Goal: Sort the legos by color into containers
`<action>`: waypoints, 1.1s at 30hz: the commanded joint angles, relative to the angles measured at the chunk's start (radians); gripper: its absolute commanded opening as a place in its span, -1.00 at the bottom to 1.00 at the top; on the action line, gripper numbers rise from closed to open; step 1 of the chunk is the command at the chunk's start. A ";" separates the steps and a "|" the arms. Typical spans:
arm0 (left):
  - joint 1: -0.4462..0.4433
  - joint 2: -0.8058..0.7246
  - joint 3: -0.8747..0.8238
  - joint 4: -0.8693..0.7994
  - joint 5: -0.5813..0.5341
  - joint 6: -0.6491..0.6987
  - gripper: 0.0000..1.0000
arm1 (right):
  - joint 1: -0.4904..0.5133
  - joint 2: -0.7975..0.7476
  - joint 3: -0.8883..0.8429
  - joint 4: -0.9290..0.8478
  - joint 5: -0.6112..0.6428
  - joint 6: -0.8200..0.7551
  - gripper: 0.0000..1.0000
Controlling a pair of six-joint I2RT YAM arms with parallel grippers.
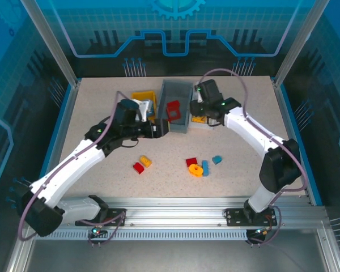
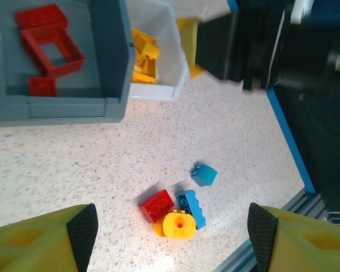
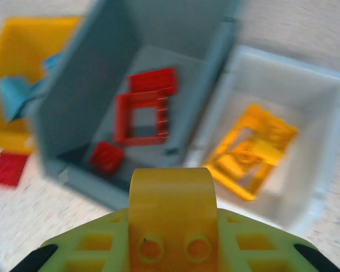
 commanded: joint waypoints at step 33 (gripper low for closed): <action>0.153 0.248 -0.125 -0.104 -0.349 0.122 0.68 | 0.049 -0.129 -0.145 0.195 -0.162 0.092 0.16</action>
